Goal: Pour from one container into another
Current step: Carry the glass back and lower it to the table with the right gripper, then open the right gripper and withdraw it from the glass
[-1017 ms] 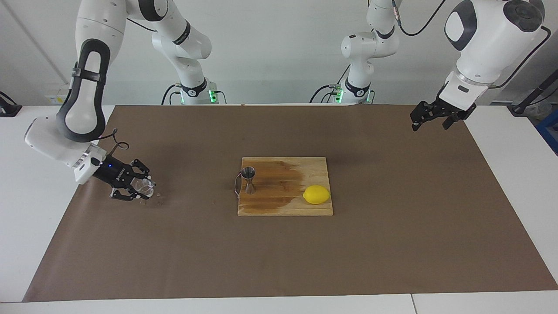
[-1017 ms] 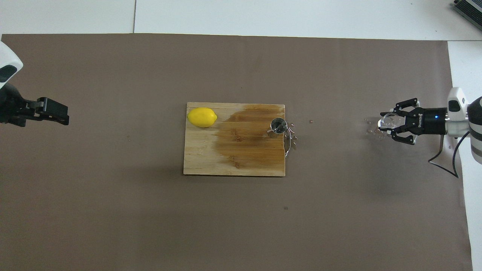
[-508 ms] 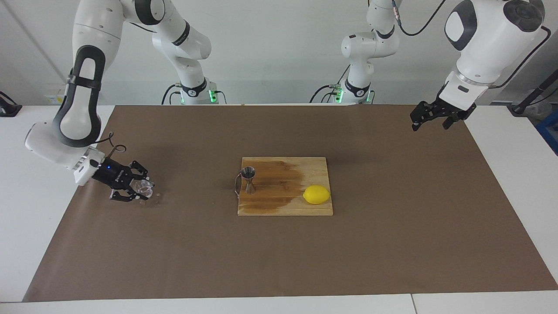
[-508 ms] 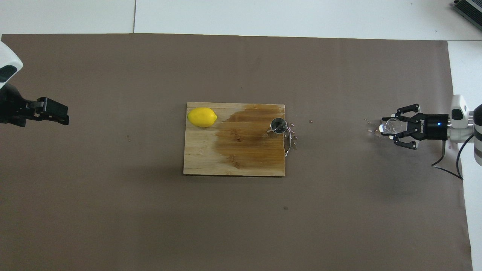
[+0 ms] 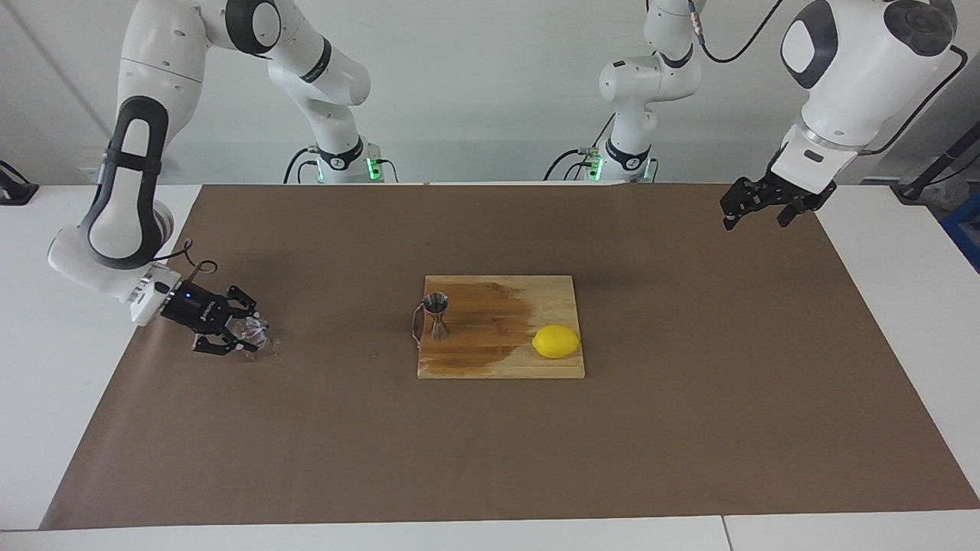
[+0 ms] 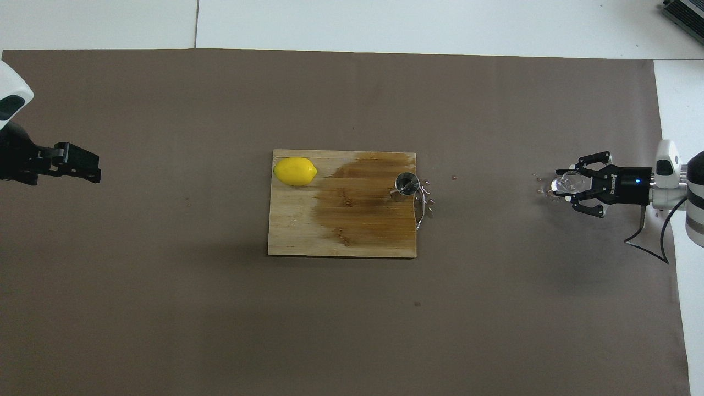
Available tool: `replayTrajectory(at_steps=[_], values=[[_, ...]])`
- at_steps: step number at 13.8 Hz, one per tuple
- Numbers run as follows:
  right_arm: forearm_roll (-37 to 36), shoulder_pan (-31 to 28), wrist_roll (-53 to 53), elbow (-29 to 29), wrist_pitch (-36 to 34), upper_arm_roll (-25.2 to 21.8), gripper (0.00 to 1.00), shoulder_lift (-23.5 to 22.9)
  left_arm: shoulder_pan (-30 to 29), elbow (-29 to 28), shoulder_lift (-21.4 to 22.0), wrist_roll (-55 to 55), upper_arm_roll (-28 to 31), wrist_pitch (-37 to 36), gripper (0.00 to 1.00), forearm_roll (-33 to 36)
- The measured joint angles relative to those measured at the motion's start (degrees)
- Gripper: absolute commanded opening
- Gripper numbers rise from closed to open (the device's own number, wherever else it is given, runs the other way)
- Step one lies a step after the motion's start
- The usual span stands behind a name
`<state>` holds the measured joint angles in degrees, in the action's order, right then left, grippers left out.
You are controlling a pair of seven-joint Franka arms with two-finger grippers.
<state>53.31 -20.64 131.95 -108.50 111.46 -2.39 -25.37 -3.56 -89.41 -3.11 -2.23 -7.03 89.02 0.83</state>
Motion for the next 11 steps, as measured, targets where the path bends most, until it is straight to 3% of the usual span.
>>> replayTrajectory(at_steps=[3, 4, 5, 6, 11], values=[[0.4, 0.0, 0.1, -0.7, 1.2, 0.1, 0.42, 0.0, 0.0, 0.0, 0.0, 0.0, 0.0, 0.0, 1.0, 0.0], [0.6, 0.0, 0.1, -1.0, 1.5, 0.1, 0.52, 0.0, 0.0, 0.0, 0.0, 0.0, 0.0, 0.0, 1.0, 0.0], [0.6, 0.0, 0.2, -1.2, 1.7, 0.1, 0.86, 0.0, 0.0, 0.0, 0.0, 0.0, 0.0, 0.0, 1.0, 0.0], [0.6, 0.0, 0.3, -1.2, 1.7, 0.1, 1.0, 0.0, 0.0, 0.0, 0.0, 0.0, 0.0, 0.0, 1.0, 0.0], [1.2, 0.1, 1.5, -0.7, 2.5, 0.3, 1.0, 0.1, 0.0, 0.0, 0.0, 0.0, 0.0, 0.0, 1.0, 0.0]])
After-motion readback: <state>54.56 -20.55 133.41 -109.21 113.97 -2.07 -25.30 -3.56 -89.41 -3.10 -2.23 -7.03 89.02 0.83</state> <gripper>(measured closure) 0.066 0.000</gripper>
